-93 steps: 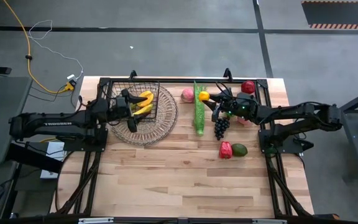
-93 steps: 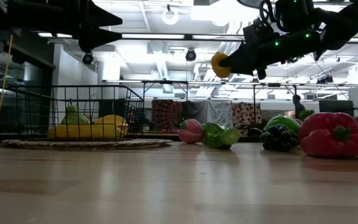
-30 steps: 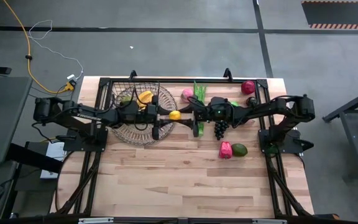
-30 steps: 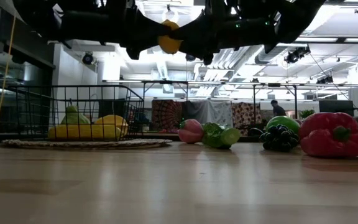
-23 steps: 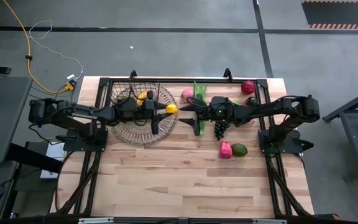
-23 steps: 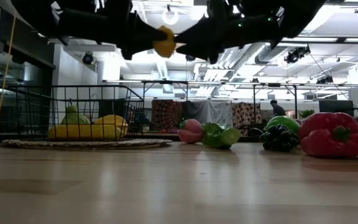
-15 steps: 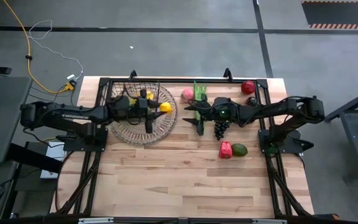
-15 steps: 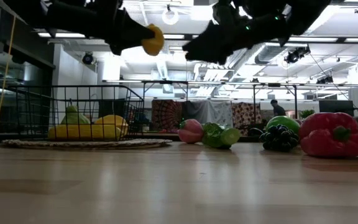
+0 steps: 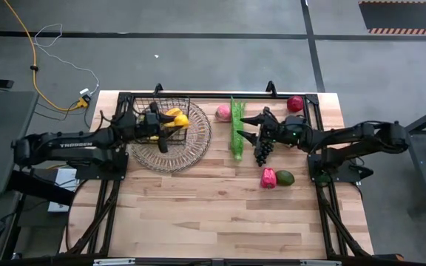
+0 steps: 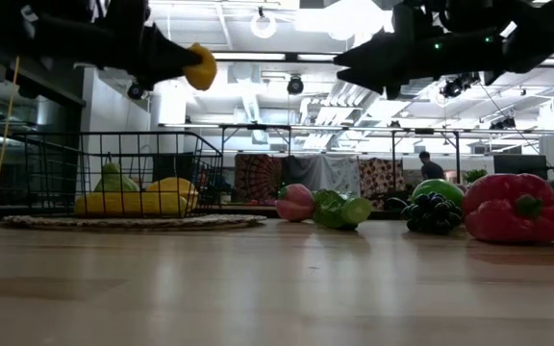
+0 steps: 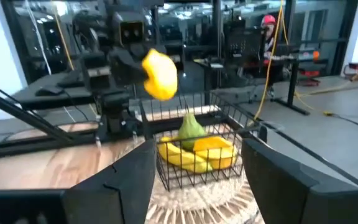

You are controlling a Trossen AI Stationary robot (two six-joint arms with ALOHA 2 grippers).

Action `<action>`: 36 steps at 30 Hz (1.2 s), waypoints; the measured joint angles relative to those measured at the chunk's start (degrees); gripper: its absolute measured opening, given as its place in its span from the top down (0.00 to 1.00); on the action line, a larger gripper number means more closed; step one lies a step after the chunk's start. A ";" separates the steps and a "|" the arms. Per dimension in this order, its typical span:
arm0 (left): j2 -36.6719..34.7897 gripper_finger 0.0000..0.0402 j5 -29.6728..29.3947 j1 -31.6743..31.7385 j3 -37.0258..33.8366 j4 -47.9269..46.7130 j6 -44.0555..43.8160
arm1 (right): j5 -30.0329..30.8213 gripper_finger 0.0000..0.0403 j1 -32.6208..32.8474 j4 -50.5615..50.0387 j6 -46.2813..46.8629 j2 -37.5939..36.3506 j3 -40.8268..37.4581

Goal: Build produce basket
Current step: Put the yellow lemon into the black wire basket

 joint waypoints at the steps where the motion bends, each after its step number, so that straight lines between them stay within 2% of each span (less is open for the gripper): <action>1: -0.28 0.68 1.48 0.79 -0.36 -0.18 -0.38 | -0.12 0.44 0.00 -0.02 0.00 -0.04 0.01; 3: -0.44 0.68 3.21 2.09 -0.50 -0.34 -1.69 | -0.28 0.44 0.00 -0.07 0.00 0.06 0.09; 6: -0.53 0.67 2.34 3.40 -0.43 -2.76 -4.49 | -0.45 0.44 0.02 -0.13 0.06 0.13 0.11; 11: -0.34 0.67 -3.27 5.49 4.03 -21.06 -8.90 | -0.45 0.44 0.02 -0.21 0.02 0.15 0.11; 14: 0.57 0.67 -3.94 6.02 6.36 -29.06 -10.65 | -0.45 0.44 0.02 -0.23 0.02 0.15 0.15; 20: 2.61 0.67 -4.67 6.02 6.69 -32.45 -14.63 | -0.47 0.44 0.02 -0.32 0.02 0.18 0.20; 26: 5.38 0.65 -4.90 6.02 6.69 -32.40 -13.69 | -0.45 0.44 0.02 -0.43 0.02 0.20 0.20; 36: 6.45 0.43 -5.85 4.57 6.69 -31.05 -12.00 | -0.46 0.44 0.02 -0.43 0.02 0.20 0.20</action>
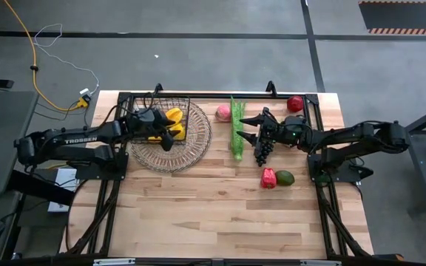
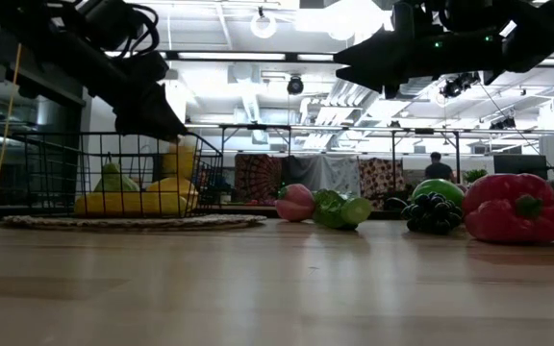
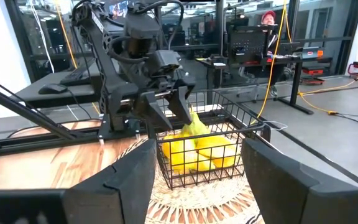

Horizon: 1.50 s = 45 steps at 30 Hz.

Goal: Build produce basket
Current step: Put the yellow lemon into the black wire basket, then put the green apple into the black wire basket

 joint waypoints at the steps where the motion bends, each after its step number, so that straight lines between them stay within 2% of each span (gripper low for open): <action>1: 0.01 0.41 0.00 -0.01 0.00 -0.11 0.01 | 0.01 0.44 -0.01 0.00 0.00 0.00 0.01; 6: 0.00 0.33 -0.81 0.05 0.48 -0.66 0.11 | -0.01 0.44 0.00 0.00 0.11 0.00 0.01; 10: -1.54 0.32 -1.10 0.14 3.77 -0.17 0.18 | 0.01 0.44 -0.01 0.00 0.06 0.00 0.01; 13: -3.91 0.33 2.47 -0.65 4.04 3.77 0.02 | 0.00 0.44 0.00 0.00 0.02 0.00 0.01; 18: -8.64 0.34 7.07 -4.00 -0.23 17.99 1.59 | -0.01 0.44 -0.02 -0.04 0.02 0.00 0.01; 22: -11.28 0.35 8.16 -6.39 -5.99 32.68 3.56 | -0.01 0.44 -0.01 -0.04 1.07 0.00 0.01; 24: -12.26 0.35 8.29 -6.87 -7.90 36.35 4.43 | -0.01 0.44 -0.02 -0.02 1.07 0.00 0.01; 39: -12.72 0.35 8.10 -7.00 -8.39 37.08 6.05 | 0.14 0.44 -0.02 0.34 1.05 0.00 0.01; 45: -12.73 0.35 7.85 -7.00 -8.39 37.10 6.05 | 6.91 0.44 -0.02 0.31 3.20 0.00 0.01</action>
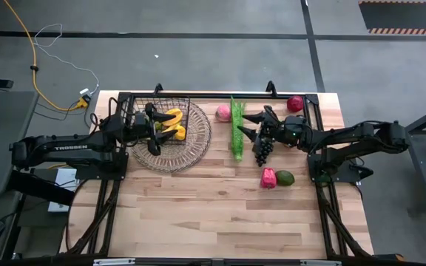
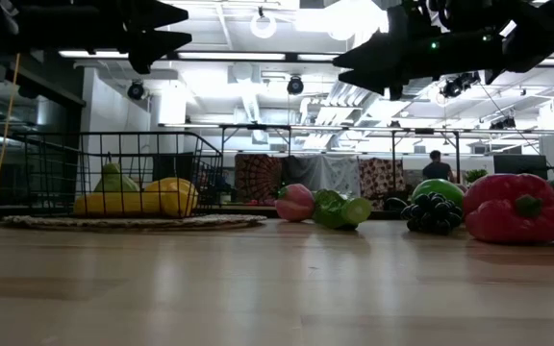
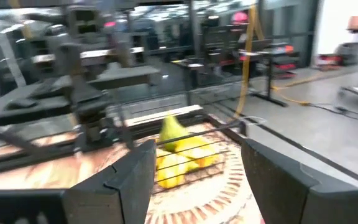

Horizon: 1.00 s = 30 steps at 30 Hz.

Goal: Build produce basket
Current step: Put the green apple into the black wire basket

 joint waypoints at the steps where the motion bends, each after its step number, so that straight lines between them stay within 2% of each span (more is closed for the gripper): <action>1: 0.00 0.35 -0.18 0.00 0.00 0.01 0.02 | 1.53 0.44 0.00 -0.02 1.01 0.00 0.00; 5: 0.01 0.35 -0.78 0.02 0.00 0.00 0.00 | 6.45 0.44 0.00 -0.58 4.36 0.00 0.00; 11: 0.01 0.35 -0.84 0.02 0.00 0.00 -0.04 | 9.99 0.44 -0.04 -1.56 6.68 0.02 0.02; 23: 0.01 0.35 -1.02 0.02 0.00 0.07 -0.02 | 10.99 0.44 -0.04 -4.83 7.68 0.02 0.08; 26: 0.01 0.35 -1.02 0.02 0.00 0.07 -0.02 | 9.58 0.44 -0.42 -13.88 10.14 0.02 2.80; 30: 0.01 0.35 -1.02 0.02 0.00 0.07 -0.02 | 9.54 0.44 -1.55 -36.51 14.03 0.88 10.97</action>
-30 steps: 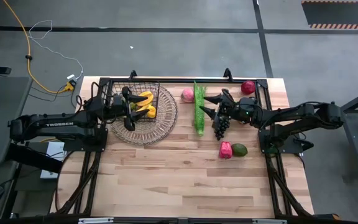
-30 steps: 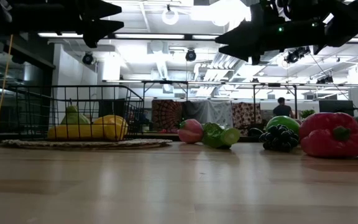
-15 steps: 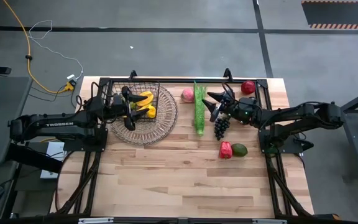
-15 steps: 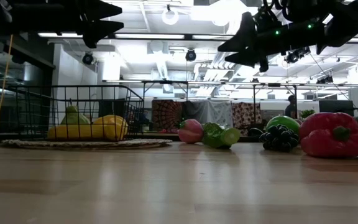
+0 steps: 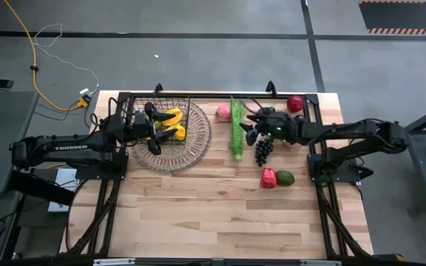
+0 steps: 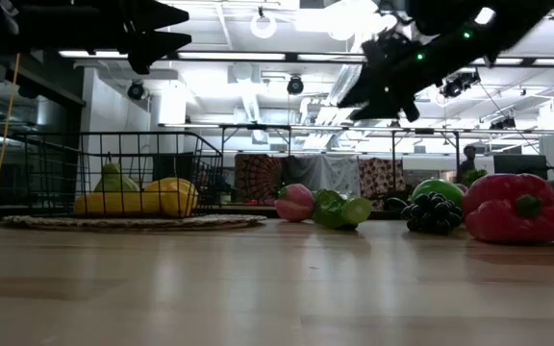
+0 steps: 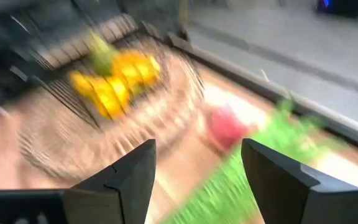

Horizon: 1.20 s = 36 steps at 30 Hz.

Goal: Build produce basket
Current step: Put the green apple into the black wire basket

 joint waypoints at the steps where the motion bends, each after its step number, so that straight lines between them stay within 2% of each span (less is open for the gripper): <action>1: 0.00 0.35 0.00 0.00 0.00 -0.02 0.00 | 0.90 0.44 -0.11 -5.09 0.94 0.45 1.68; 3: 0.00 0.35 0.00 0.00 0.00 -0.02 0.01 | 4.47 0.44 -0.35 -11.04 2.59 1.49 4.20; 6: 0.00 0.35 -0.09 0.00 0.00 -0.06 0.02 | 9.00 0.44 -0.35 -13.10 3.97 2.81 5.70; 29: 0.00 0.35 -0.17 0.00 0.00 -0.11 -0.04 | 9.76 0.43 -1.09 -24.31 2.79 3.05 6.25; 32: 0.00 0.35 -0.17 0.00 0.00 -0.09 -0.02 | 12.91 0.39 -1.09 -27.20 3.30 3.05 6.25; 36: 0.00 0.35 -0.17 0.00 0.00 -0.10 -0.02 | 15.87 0.26 -1.09 -30.44 5.72 3.05 6.23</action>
